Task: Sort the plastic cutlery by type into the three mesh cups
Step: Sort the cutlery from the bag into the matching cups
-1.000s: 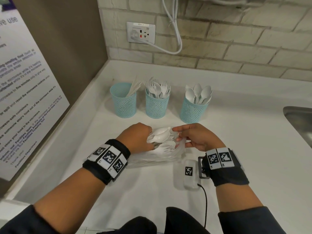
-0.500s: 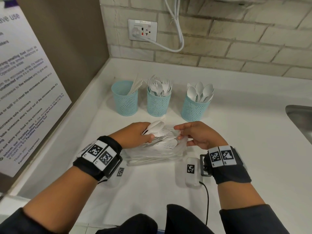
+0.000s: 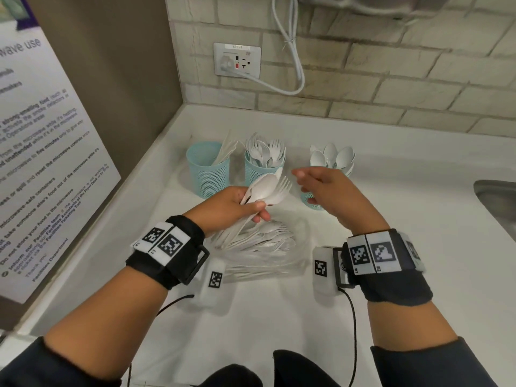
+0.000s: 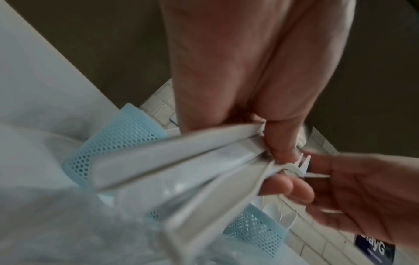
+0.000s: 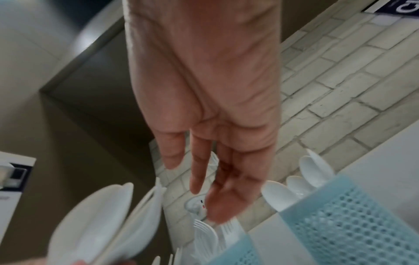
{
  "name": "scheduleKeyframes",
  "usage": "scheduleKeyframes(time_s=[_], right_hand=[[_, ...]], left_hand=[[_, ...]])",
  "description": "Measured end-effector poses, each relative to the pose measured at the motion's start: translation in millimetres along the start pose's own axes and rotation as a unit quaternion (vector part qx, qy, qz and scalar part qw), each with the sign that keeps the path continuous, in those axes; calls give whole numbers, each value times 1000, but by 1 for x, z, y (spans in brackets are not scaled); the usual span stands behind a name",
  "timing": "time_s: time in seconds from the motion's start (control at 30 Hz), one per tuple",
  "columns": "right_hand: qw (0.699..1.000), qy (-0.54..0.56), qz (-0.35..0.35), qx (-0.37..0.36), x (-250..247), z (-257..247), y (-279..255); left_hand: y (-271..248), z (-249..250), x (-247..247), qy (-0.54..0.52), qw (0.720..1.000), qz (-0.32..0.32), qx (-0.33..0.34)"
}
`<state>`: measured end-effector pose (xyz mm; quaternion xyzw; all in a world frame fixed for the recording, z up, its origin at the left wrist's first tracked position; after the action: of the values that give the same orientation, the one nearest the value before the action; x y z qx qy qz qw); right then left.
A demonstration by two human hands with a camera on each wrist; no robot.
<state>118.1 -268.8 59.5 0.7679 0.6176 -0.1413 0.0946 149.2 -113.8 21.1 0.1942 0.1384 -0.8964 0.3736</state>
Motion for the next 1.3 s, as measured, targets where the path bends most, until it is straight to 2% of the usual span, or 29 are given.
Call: scheduleKeyframes(time_s=[0.07,0.2,0.4,0.6,0.73,0.93,1.07,1.3], right_hand=[[998,57,-41,5,12,-9,1],[993,58,-105,9,35,-6,3],[988,131,-80,8,37,7,4],[988,138,-71,13,35,11,7],[989,131,-56,39,35,18,8],[984,134,-85,78,43,21,4],[982,141,-102,71,48,20,2],[988,114,-88,58,44,25,6]], left_hand=[[2,0,3,-60,998,-4,-14],[3,-4,14,-136,989,-24,-45],[-2,-17,24,-242,963,-55,-102],[-6,-18,31,-311,938,-92,-121],[-9,-21,36,-334,926,-121,-131],[-10,-25,45,-356,911,-149,-143],[-10,-25,49,-367,905,-158,-149],[-12,-25,50,-416,880,-176,-145]])
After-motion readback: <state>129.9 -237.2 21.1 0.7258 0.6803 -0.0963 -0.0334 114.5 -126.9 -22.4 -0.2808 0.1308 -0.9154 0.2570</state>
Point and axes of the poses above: each hand's wrist, its own y-axis towards the middle knuckle, its own x-axis out of the palm, z = x × y, the point moved 9 cm from there along y, towards the middle knuckle, and after that the axes turned 8 degrees about y, right-handed, at the moved point
